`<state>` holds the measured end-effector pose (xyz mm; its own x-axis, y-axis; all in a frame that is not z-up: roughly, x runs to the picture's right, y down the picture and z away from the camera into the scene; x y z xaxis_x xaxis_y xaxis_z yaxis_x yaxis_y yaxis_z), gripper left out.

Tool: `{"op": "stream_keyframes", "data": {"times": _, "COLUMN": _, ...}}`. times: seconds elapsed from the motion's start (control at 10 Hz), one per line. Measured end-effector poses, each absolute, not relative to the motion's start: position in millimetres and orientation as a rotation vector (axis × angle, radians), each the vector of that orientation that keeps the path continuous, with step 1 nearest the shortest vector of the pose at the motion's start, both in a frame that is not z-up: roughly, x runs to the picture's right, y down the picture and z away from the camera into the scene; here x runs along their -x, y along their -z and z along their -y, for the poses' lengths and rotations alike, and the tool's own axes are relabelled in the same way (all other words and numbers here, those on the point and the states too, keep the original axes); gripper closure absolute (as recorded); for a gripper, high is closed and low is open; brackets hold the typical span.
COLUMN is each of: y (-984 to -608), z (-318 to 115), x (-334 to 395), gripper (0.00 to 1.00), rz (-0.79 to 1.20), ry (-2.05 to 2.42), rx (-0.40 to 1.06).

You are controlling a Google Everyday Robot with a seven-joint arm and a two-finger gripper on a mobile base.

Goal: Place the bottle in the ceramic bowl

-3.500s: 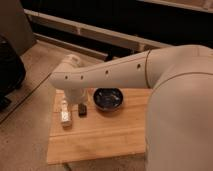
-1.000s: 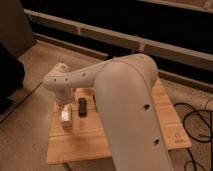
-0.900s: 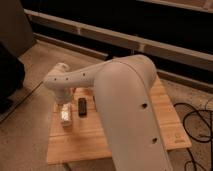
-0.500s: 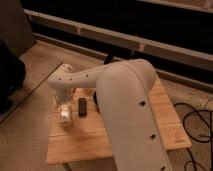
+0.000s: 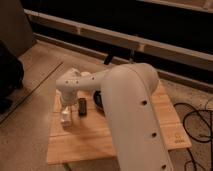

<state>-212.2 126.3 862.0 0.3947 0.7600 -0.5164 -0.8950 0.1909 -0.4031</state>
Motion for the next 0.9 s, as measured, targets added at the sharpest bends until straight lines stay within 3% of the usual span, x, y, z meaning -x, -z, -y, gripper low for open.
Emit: {"op": "stream_keyframes", "data": {"times": 0.9, "y": -886.3, "z": -123.8, "x": 218.4, "gripper": 0.35, "rz": -0.260, "ry": -1.093, "rx": 0.754}}
